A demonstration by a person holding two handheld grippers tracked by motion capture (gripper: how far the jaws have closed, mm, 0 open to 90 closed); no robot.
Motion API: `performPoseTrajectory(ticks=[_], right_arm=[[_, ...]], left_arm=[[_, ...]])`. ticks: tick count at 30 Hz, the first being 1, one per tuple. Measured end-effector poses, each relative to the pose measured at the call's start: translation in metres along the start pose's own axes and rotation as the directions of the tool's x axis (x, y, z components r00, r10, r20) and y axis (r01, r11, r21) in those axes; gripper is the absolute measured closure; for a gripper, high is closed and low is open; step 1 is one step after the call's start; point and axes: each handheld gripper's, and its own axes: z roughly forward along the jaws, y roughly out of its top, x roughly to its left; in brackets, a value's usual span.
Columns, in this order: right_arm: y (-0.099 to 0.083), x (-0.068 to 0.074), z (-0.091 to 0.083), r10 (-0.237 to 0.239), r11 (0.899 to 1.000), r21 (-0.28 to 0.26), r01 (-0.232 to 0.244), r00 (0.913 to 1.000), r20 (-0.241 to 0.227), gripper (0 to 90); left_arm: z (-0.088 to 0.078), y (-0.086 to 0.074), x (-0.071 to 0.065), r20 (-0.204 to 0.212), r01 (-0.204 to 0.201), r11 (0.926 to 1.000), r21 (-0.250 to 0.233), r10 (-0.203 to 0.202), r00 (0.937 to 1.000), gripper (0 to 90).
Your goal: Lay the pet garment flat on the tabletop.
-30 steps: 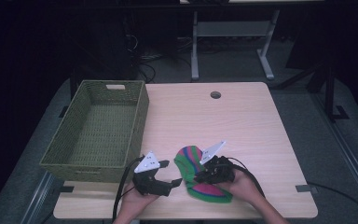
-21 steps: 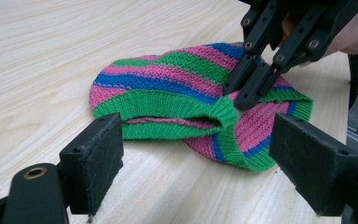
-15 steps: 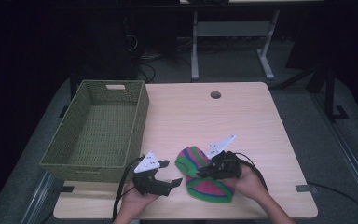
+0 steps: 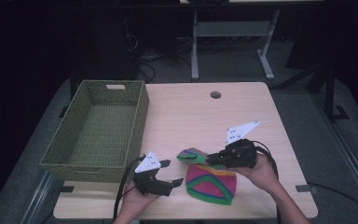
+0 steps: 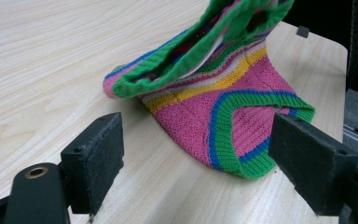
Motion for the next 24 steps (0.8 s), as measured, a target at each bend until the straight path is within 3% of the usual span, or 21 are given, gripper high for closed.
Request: performPoseTrajectory(ticks=[10,18,24], right_arm=[[-0.011,-0.008,-0.018,-0.004,0.999,-0.045,0.001,0.9967,-0.081,83.1],[-0.016,-0.012,-0.027,-0.006,0.998,-0.060,0.000,0.9944,-0.105,83.0],[-0.016,-0.016,-0.030,-0.004,0.998,-0.056,-0.003,0.9928,-0.120,83.0]], left_arm=[[0.005,0.006,0.002,0.027,-0.009,1.0000,-0.005,0.009,0.9996,23.4],[0.013,0.009,0.007,0.039,-0.027,0.9996,0.007,0.027,0.9989,28.7],[0.024,0.015,0.009,0.040,-0.091,0.9958,0.010,0.090,0.9951,32.4]])
